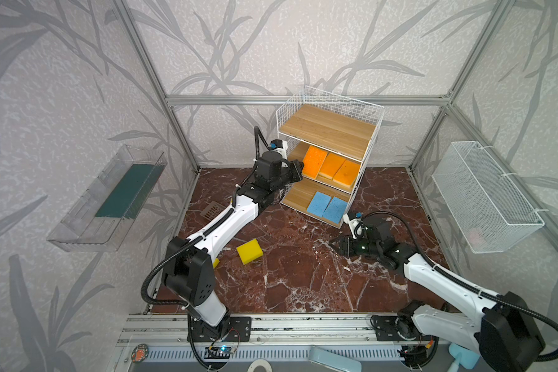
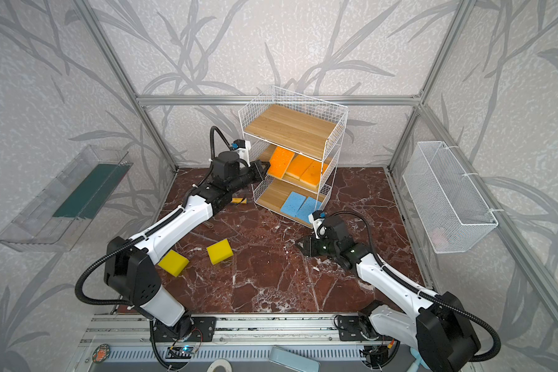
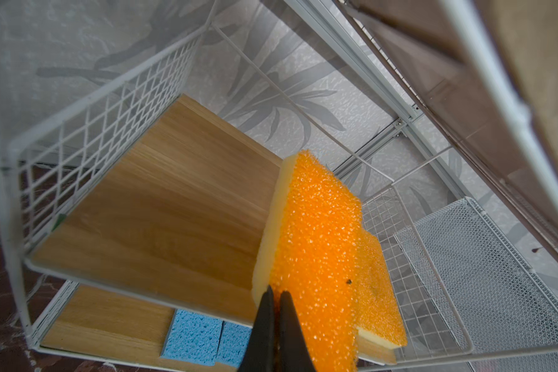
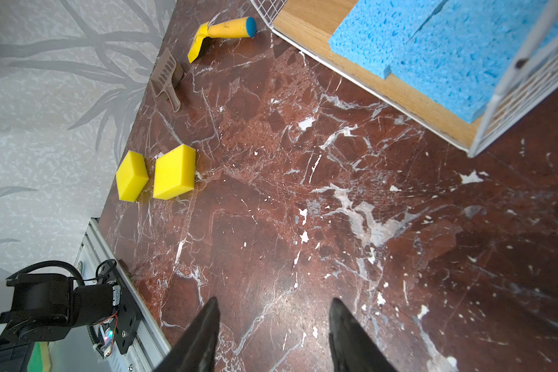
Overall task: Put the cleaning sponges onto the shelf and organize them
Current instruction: 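Set the sponge beside the orange sponges and open the left gripper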
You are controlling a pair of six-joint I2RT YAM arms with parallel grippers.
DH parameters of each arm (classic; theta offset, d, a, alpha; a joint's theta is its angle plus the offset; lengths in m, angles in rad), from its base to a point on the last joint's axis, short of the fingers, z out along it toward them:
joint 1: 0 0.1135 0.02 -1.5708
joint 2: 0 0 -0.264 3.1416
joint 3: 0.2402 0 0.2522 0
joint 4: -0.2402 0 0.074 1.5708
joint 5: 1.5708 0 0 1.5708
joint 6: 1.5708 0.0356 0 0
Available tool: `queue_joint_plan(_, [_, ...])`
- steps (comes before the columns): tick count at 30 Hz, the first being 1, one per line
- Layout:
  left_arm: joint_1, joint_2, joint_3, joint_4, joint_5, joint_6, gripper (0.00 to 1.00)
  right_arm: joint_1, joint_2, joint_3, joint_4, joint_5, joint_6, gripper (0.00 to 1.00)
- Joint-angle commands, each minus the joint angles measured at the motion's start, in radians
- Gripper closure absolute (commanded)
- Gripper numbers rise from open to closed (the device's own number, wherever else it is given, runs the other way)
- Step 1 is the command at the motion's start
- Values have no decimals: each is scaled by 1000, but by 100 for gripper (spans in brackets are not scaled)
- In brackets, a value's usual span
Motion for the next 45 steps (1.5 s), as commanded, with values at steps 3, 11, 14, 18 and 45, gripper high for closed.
queue_joint_plan(3, [16,13,63,1,-60,11,100,-3,-13,-8,21,-6,9,46])
queue_joint_plan(11, [24,101,160,-49,-3,27,100,-4,-2,-8,26,-11,10,46])
queue_joint_plan(14, [24,122,172,-60,-2,30,100,-4,0,-8,27,-10,10,46])
queue_joint_plan(18, [23,128,161,-54,-27,42,100,-4,4,-8,27,-10,9,46])
queue_joint_plan(45, [24,196,223,-115,5,69,61,-4,25,-1,28,-22,7,46])
